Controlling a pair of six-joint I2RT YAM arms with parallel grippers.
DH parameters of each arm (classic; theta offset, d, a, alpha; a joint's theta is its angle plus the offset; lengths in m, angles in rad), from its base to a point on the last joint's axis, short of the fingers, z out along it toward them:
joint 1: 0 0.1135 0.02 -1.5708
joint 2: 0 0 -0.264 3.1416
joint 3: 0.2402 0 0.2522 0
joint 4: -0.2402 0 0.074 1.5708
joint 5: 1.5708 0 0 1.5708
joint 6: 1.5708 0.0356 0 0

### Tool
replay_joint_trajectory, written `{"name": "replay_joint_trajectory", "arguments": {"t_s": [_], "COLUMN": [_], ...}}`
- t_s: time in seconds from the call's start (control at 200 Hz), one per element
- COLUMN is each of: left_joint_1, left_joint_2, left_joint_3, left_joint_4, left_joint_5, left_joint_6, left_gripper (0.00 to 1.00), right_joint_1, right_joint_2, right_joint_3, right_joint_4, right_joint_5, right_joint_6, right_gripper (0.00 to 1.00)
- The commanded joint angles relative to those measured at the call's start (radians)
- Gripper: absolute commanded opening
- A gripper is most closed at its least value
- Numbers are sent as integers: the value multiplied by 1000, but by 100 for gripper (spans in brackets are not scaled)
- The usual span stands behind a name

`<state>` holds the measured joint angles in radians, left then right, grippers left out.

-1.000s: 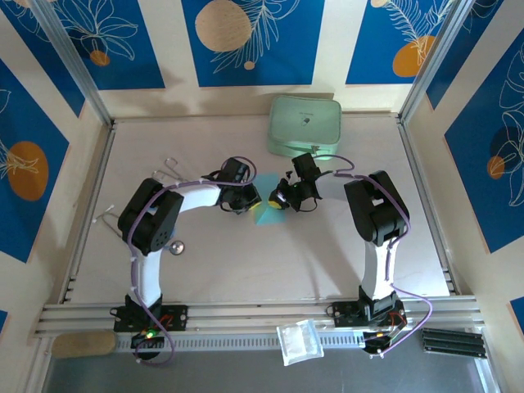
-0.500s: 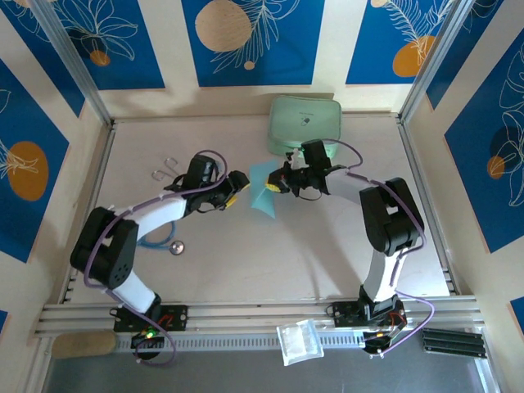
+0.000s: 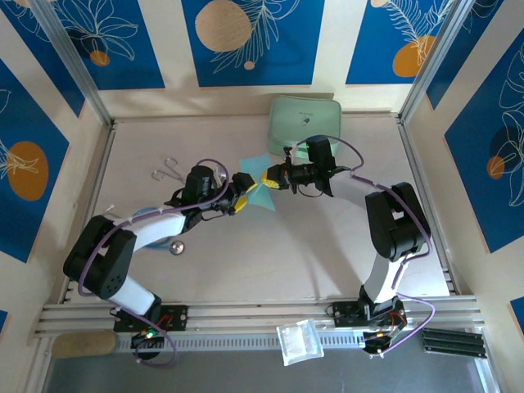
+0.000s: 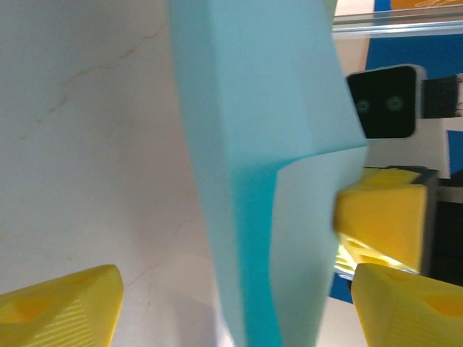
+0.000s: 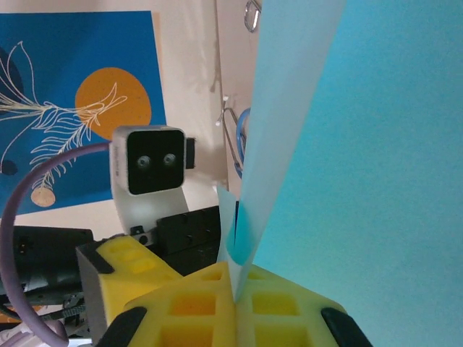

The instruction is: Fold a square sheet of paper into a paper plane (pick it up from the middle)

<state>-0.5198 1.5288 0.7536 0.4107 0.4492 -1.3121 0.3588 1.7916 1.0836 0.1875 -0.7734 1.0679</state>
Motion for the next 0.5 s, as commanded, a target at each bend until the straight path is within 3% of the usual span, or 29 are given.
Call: {"name": "replay_joint_trajectory", "arguments": {"t_s": [0.0,0.125,0.495], "left_joint_1": [-7,-12,-26], "left_joint_2": [-30,-36,-4], "left_joint_3": [10,10,10], "left_joint_4": [70,78,137], "left_joint_5": [14,5,-22], "left_joint_6": [-13,-18,-57], "left_gripper": [72,56,23], "right_joint_1": [2,0,-12], "right_joint_2": [-40,-47,-59], "right_joint_3": [-19,-32,-40], "right_joint_4": [25,30,1], "right_joint_5": [-48,-54,-61], "right_joint_6": [20,19,-3], "right_gripper": [2,2,9]}}
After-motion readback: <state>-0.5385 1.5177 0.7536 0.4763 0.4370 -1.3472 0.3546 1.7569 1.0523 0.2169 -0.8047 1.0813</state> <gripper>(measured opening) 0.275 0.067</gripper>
